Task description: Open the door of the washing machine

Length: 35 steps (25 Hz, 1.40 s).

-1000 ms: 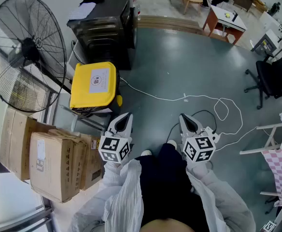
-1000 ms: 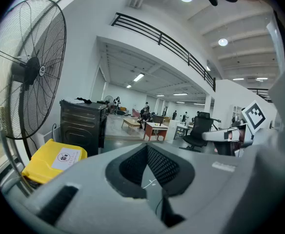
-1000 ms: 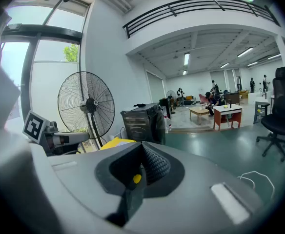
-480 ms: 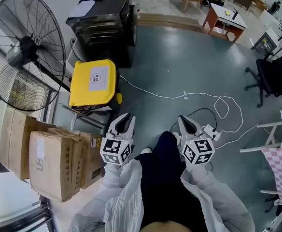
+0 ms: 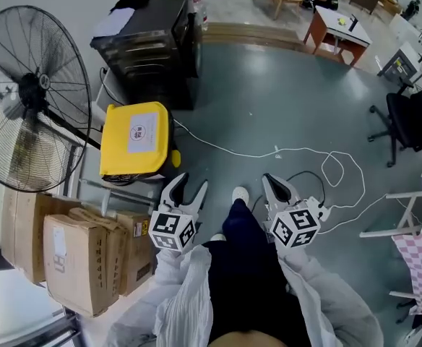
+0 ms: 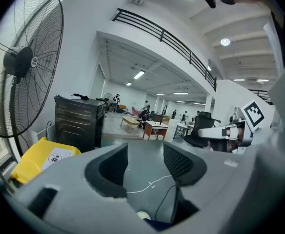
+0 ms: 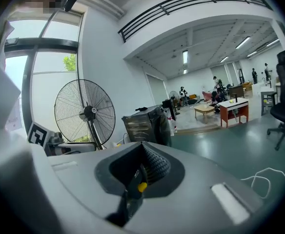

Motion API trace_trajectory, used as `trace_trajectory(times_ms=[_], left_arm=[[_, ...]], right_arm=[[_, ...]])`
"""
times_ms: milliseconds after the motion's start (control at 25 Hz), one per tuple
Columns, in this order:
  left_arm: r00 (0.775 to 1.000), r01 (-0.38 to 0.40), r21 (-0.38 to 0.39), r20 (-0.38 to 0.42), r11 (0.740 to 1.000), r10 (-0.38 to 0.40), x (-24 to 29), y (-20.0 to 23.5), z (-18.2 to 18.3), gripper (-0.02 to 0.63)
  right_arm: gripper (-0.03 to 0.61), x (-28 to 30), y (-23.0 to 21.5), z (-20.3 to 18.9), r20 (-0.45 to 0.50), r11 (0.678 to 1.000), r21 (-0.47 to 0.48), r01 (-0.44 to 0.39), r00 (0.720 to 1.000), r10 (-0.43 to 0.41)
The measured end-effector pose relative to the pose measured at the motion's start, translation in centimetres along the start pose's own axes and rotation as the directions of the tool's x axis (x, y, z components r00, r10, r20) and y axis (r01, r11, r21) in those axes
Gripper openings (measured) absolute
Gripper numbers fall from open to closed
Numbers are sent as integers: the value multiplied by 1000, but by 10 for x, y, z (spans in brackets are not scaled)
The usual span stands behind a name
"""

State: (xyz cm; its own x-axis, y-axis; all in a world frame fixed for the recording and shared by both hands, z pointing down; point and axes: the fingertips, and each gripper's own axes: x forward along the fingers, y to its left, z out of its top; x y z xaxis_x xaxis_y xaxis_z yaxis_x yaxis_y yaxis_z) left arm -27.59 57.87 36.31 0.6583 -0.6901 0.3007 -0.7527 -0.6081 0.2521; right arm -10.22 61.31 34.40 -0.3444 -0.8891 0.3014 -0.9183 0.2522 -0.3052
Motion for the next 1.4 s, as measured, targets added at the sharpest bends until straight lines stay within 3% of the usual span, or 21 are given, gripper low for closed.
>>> trace_trajectory(times_ms=[360,600,1200,1400], left_arm=[[999,-36,17,23,999,36,127,44,62,227],[998,-45,-4,35,999,46,196,51,82,227],[999,-52,-19,5,998,52,254,62,82,227],[999,-49,-22,-3,999,49,288,81,94,227]], right_arm=[[9,101,-89,65,-17,999,-21,-24,1000,24],[8,149,-144,97,-21,999,-25,-41,999,40],[8,196,-181,93,-61,998,-23,-59,996,58],[8,231,-199,110,-62,998,-13,-56,997,55]])
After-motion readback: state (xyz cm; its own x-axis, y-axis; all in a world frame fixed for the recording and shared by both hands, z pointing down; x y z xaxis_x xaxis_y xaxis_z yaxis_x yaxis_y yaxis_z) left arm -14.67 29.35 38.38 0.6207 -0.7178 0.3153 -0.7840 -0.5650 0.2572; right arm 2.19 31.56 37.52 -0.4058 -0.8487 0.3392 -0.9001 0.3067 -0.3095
